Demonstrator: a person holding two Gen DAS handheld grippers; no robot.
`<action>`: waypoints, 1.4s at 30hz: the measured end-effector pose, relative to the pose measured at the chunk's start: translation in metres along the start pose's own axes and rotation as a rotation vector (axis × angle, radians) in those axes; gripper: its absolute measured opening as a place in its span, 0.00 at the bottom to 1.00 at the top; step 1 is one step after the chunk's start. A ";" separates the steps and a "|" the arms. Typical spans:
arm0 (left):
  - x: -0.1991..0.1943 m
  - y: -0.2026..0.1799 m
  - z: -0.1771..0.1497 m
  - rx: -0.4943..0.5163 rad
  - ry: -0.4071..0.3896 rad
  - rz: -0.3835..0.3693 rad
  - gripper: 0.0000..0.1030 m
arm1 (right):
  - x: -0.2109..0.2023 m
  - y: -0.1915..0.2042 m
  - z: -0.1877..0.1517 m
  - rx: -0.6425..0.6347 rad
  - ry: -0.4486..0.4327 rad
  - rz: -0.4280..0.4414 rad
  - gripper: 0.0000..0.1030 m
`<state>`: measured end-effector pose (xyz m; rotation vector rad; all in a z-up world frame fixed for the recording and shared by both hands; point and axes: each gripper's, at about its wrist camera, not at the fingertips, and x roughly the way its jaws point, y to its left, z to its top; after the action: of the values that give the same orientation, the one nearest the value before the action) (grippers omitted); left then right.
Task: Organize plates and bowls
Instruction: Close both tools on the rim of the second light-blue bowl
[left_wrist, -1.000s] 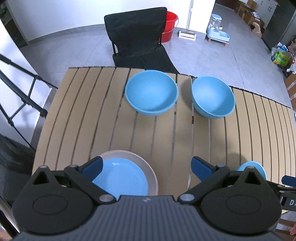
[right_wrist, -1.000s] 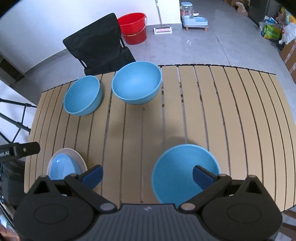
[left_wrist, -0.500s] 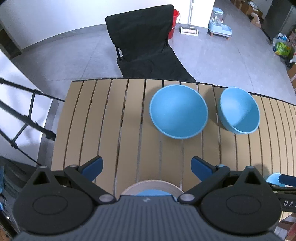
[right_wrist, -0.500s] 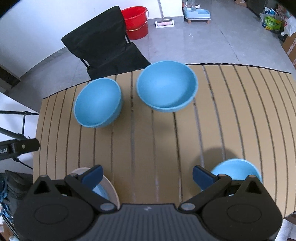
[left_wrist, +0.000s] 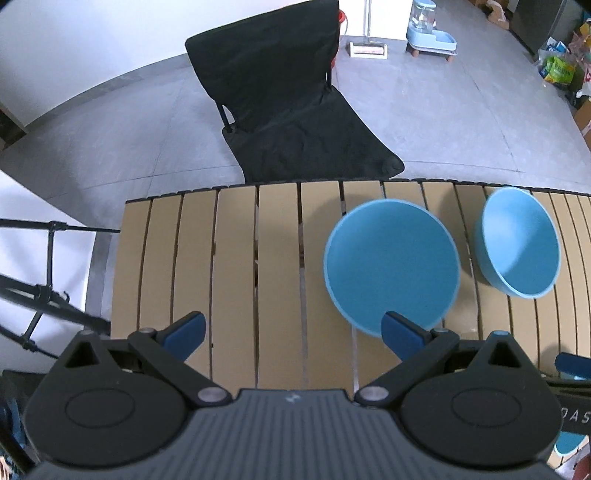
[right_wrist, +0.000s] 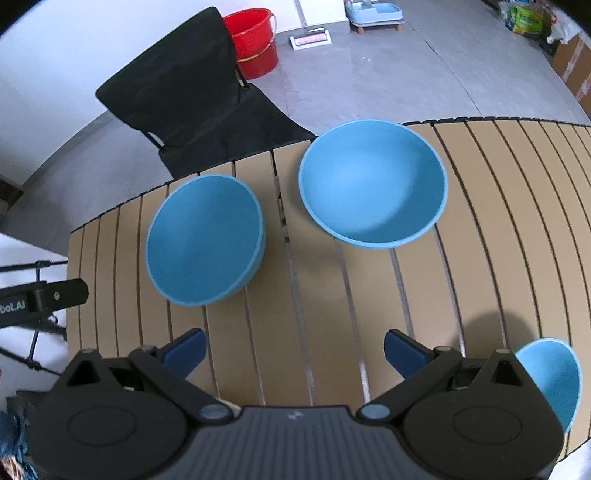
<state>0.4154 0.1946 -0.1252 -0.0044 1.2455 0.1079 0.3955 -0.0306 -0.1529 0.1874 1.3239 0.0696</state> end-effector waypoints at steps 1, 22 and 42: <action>0.006 0.001 0.004 0.003 0.003 -0.001 1.00 | 0.004 0.002 0.002 0.006 0.001 -0.004 0.96; 0.108 -0.007 0.060 0.080 0.091 -0.041 0.91 | 0.080 0.034 0.044 0.065 -0.008 -0.079 0.66; 0.141 -0.023 0.074 0.121 0.160 -0.158 0.17 | 0.105 0.032 0.054 0.113 0.022 -0.054 0.13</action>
<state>0.5316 0.1873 -0.2365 -0.0067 1.4053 -0.1072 0.4754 0.0120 -0.2353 0.2468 1.3549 -0.0492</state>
